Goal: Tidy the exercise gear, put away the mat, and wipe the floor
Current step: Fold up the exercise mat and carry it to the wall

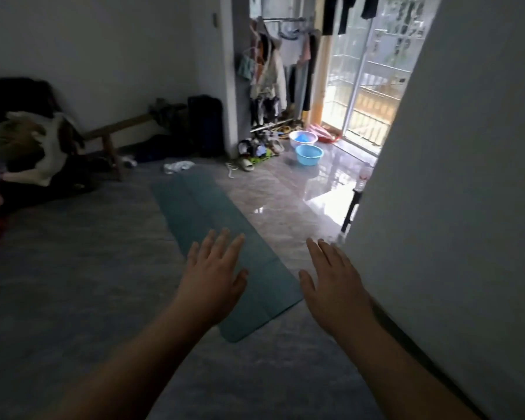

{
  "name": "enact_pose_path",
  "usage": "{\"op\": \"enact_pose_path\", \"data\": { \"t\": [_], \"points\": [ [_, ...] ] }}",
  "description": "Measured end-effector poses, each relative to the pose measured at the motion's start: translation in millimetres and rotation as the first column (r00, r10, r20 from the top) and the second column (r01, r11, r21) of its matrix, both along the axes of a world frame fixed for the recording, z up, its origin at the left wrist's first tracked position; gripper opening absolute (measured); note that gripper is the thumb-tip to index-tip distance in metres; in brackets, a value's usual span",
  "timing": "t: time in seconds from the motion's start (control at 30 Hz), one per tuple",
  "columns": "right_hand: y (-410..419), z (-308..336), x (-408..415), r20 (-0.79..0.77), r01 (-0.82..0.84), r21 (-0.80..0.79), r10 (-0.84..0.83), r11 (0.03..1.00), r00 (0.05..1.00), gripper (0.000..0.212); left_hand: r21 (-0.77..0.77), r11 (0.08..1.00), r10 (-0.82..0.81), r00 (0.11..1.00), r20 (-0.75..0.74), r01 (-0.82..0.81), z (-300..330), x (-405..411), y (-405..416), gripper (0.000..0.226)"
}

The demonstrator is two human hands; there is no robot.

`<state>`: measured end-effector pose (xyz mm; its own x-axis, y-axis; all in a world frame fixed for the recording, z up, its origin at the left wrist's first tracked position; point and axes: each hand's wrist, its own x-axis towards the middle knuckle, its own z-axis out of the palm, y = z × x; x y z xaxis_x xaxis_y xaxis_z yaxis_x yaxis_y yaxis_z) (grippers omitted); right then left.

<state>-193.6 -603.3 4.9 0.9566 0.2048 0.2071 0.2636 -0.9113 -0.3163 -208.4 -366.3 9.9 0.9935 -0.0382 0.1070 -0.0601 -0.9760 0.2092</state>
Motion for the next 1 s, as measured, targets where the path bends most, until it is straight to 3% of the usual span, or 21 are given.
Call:
{"op": "enact_pose_path", "data": {
  "t": [0.23, 0.47, 0.67, 0.87, 1.0],
  "points": [
    [235, -16, 14, -0.037, -0.146, 0.064, 0.149, 0.987, 0.988, 0.075, 0.056, 0.975, 0.214, 0.977, 0.008, -0.214, -10, -37, 239, 0.075],
    [379, -14, 37, -0.119, -0.247, 0.040, 0.250, 0.968, 0.961, 0.065, 0.011, 0.945, 0.326, 0.945, -0.005, -0.326, -16, -33, 376, 0.067],
    [470, -25, 102, -0.147, -0.288, 0.050, 0.293, 0.956, 0.945, 0.065, -0.045, 0.936, 0.350, 0.937, -0.010, -0.350, -23, 31, 455, 0.067],
    [567, -46, 213, -0.134, -0.306, 0.054, 0.310, 0.951, 0.941, 0.065, 0.023, 0.934, 0.356, 0.935, -0.002, -0.356, -35, 134, 555, 0.067],
    [643, -48, 286, -0.165, -0.367, 0.048, 0.369, 0.929, 0.915, 0.065, 0.060, 0.914, 0.404, 0.912, -0.071, -0.400, -36, 199, 623, 0.068]
  ]
}}
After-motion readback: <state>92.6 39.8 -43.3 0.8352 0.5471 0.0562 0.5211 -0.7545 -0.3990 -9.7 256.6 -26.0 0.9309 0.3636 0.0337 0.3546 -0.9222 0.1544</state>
